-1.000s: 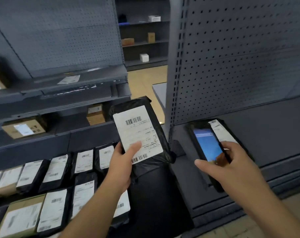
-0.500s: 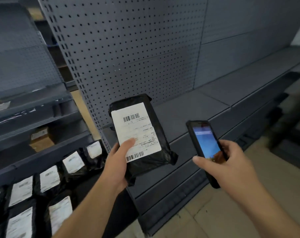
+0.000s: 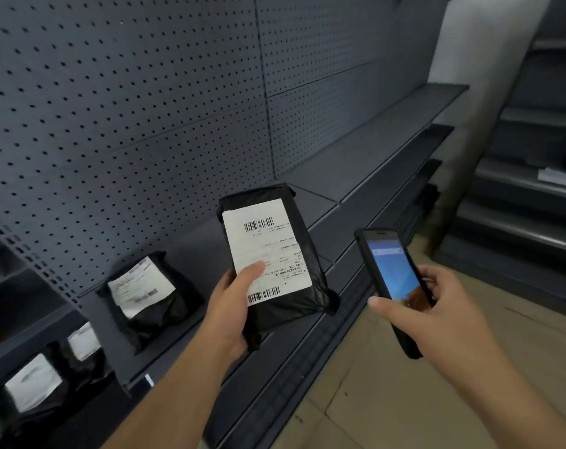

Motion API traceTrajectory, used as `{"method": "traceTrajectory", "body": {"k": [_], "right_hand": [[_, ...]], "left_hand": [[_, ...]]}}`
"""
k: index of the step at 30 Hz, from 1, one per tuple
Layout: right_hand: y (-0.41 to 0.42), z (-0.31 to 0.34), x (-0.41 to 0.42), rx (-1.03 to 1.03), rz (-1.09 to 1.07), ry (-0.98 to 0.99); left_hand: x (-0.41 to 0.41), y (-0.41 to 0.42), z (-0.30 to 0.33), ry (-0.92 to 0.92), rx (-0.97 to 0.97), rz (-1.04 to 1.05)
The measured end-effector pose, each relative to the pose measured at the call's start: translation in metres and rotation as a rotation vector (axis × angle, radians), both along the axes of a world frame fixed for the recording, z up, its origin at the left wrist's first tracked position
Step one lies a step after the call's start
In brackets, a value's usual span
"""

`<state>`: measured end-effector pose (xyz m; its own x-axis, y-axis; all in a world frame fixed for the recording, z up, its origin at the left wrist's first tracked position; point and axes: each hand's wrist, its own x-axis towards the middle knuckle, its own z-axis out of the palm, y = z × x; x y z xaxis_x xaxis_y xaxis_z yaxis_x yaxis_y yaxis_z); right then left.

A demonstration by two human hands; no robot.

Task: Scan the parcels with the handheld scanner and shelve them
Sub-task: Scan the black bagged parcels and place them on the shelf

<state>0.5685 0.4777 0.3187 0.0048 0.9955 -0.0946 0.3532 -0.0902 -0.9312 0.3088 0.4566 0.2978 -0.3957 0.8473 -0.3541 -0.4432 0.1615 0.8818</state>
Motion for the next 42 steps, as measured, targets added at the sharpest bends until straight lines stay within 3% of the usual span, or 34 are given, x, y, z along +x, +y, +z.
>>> {"method": "traceTrajectory", "body": {"k": [13,22,32,42], "right_hand": [[0.126,-0.005,-0.062,0.017,0.043,0.037],[0.199,-0.012,-0.137,-0.022,0.252,-0.021],[0.265,-0.009,-0.198,-0.070,0.658,-0.035],[0.298,-0.009,-0.206,-0.124,0.867,-0.025]], "left_hand": [[-0.045,0.125,-0.007,0.038,-0.012,-0.039],[-0.097,0.135,-0.020,0.020,-0.078,0.189],[-0.125,0.127,-0.043,0.026,-0.276,0.501],[-0.123,0.141,-0.055,0.008,-0.395,0.602]]}}
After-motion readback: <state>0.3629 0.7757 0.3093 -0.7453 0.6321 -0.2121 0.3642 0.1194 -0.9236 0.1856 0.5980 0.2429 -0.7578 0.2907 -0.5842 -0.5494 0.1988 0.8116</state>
